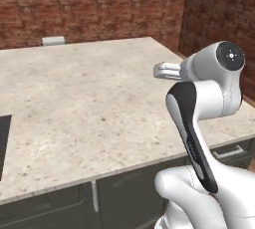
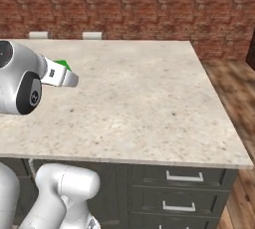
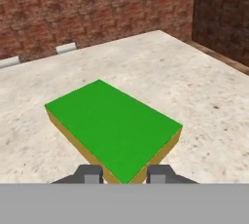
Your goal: Locate and retrieve the soap dispenser and sponge from the cabinet. Place them next to the sink.
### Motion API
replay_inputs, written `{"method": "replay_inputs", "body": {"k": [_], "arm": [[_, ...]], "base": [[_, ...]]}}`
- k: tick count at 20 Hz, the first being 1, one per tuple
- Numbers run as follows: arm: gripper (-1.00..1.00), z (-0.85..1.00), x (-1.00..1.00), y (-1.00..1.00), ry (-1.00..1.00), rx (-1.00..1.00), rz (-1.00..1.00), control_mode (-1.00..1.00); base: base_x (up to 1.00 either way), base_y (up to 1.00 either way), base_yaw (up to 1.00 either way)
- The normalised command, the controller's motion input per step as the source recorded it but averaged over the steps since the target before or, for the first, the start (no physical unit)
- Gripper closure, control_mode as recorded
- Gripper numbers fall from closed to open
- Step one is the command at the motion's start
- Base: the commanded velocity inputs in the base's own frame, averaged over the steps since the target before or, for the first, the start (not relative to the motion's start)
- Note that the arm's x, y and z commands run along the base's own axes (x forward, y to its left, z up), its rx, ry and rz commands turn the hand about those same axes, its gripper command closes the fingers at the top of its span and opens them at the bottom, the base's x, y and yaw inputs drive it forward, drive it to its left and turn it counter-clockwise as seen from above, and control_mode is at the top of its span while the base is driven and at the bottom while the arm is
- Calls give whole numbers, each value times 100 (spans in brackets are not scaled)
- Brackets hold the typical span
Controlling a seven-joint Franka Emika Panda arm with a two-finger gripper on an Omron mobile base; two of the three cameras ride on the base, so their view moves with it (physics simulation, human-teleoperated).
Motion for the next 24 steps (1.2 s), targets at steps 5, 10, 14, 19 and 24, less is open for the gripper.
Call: {"method": "replay_inputs", "body": {"k": [5, 10, 14, 19, 24], "arm": [[100, 0, 0, 0, 0, 0, 0, 100], [100, 0, 0, 0, 0, 0, 0, 100], [100, 0, 0, 0, 0, 0, 0, 100], [100, 0, 0, 0, 0, 0, 0, 100], [100, 0, 0, 0, 0, 0, 0, 100]], "base": [[56, 14, -5], [29, 10, -4], [-13, 15, 2], [-10, 46, 4], [-13, 66, 19]]}}
